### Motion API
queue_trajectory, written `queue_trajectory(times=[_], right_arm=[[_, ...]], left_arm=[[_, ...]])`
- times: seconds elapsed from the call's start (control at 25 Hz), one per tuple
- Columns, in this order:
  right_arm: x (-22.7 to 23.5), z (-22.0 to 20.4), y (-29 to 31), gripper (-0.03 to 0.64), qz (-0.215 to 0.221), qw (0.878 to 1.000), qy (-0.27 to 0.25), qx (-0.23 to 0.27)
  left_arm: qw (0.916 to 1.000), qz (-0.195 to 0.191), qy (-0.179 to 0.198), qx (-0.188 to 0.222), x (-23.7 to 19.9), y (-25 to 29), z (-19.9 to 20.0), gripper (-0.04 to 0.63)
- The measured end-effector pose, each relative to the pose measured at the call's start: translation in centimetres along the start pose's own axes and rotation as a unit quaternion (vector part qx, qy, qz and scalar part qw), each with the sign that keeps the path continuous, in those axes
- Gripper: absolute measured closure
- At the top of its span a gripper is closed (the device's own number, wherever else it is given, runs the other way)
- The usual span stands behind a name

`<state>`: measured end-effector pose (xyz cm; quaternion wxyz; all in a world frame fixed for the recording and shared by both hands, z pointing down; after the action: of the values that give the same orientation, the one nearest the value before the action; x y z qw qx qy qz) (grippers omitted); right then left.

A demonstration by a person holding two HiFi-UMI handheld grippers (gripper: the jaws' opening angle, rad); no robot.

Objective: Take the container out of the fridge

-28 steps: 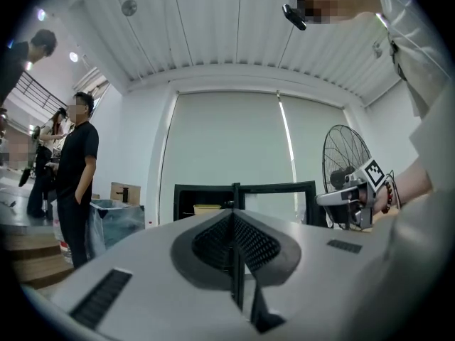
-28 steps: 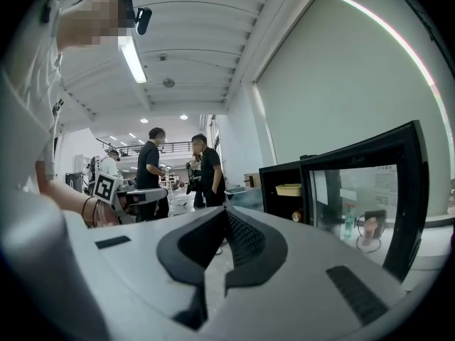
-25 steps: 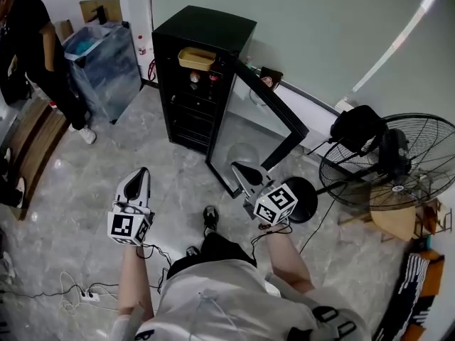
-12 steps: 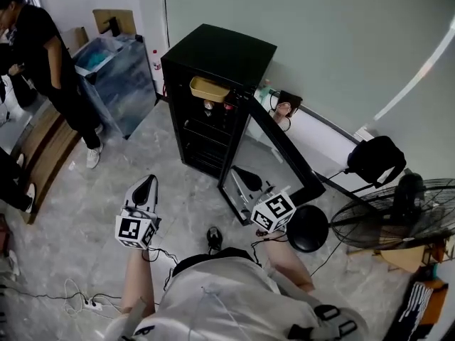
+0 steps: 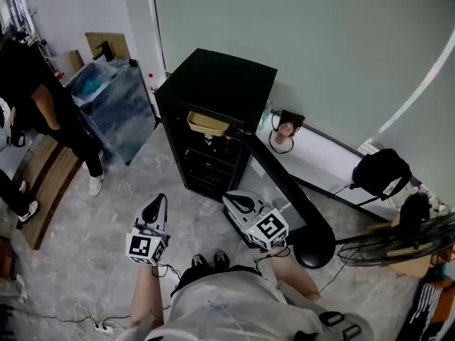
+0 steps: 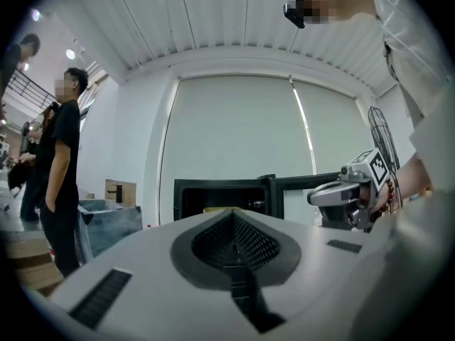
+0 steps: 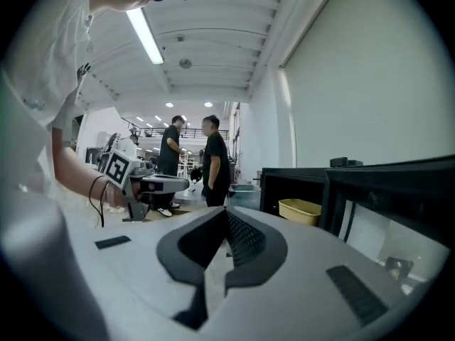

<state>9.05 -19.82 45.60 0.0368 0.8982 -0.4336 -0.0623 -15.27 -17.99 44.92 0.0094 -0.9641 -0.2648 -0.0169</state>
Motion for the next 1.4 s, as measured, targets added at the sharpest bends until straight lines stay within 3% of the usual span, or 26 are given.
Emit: queue_trajectory(times=[0.24,0.28,0.32,0.36,0.4,0.44,0.48,0.52,0.56,0.84,0.88,0.92,1.0,1.2,1.4], right_arm=[[1.7,0.7,1.4,0.601,-0.01,1.0,-0.016,-0.016],[1.8,0.8,1.6,0.601,-0.014,0.999,-0.041,-0.031],[1.7,0.7,1.9,0.601,-0.02,0.993,-0.1,-0.057],[1.3,0.6,2.3,0.601,-0.027,0.974,-0.202,-0.095],[0.8,0.4,2.9,0.601,-0.037,0.932,-0.334,-0.139],[0.3,-0.1,3.5,0.601,-0.048,0.868,-0.461,-0.177],[0.0,-0.5,4.1,0.601,-0.058,0.809,-0.552,-0.197],[0.1,-0.7,4.5,0.601,-0.065,0.776,-0.594,-0.202],[0.3,-0.6,4.8,0.601,-0.072,0.771,-0.601,-0.199],[1.7,-0.2,6.1,0.598,-0.098,0.801,-0.561,-0.186],[2.0,-0.1,6.4,0.569,-0.102,0.808,-0.551,-0.183],[2.3,0.0,6.8,0.391,-0.103,0.813,-0.542,-0.186],[3.1,0.1,7.8,0.334,-0.105,0.818,-0.531,-0.196],[4.8,0.7,10.8,0.314,-0.122,0.833,-0.493,-0.22],[7.6,-0.3,16.2,0.314,-0.145,0.837,-0.464,-0.25]], left_arm=[[0.9999,-0.011,0.001,0.006,-3.1,2.0,-0.4,0.589],[0.9999,-0.015,0.002,0.005,-3.2,2.3,-0.4,0.589],[0.9998,-0.019,0.005,0.002,-3.2,2.5,-0.4,0.589],[0.9997,-0.023,0.01,-0.002,-3.3,2.7,-0.5,0.589],[0.9995,-0.026,0.016,-0.007,-3.5,3.0,-0.5,0.589],[0.9993,-0.03,0.02,-0.01,-3.7,3.2,-0.7,0.589],[0.9992,-0.032,0.02,-0.011,-4.0,3.4,-0.8,0.589],[0.9993,-0.032,0.017,-0.01,-4.3,3.5,-0.8,0.589],[0.9994,-0.031,0.012,-0.008,-4.6,3.7,-0.7,0.589],[0.9997,-0.024,-0.001,0.0,-6.2,3.8,-1.4,0.589],[0.9997,-0.023,-0.004,0.001,-6.4,3.9,-1.5,0.589],[0.9997,-0.022,-0.007,0.001,-6.5,3.9,-1.6,0.589],[0.9997,-0.023,-0.01,-0.001,-6.6,4.0,-1.9,0.589],[0.9996,-0.014,-0.023,-0.005,-7.2,3.7,-2.7,0.589],[0.9993,-0.003,-0.034,-0.011,-7.6,3.3,-3.7,0.589]])
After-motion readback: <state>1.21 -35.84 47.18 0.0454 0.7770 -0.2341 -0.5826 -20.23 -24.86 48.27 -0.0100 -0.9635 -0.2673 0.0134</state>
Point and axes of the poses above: the fingertips, and each gripper's own axes: y forward along the fingers, x to its right, z out of its top, the point moved 6 cm from there along -y, backward along the fingers, and after that the axes turned 5 degrees about -z, right-handed, at the moved point
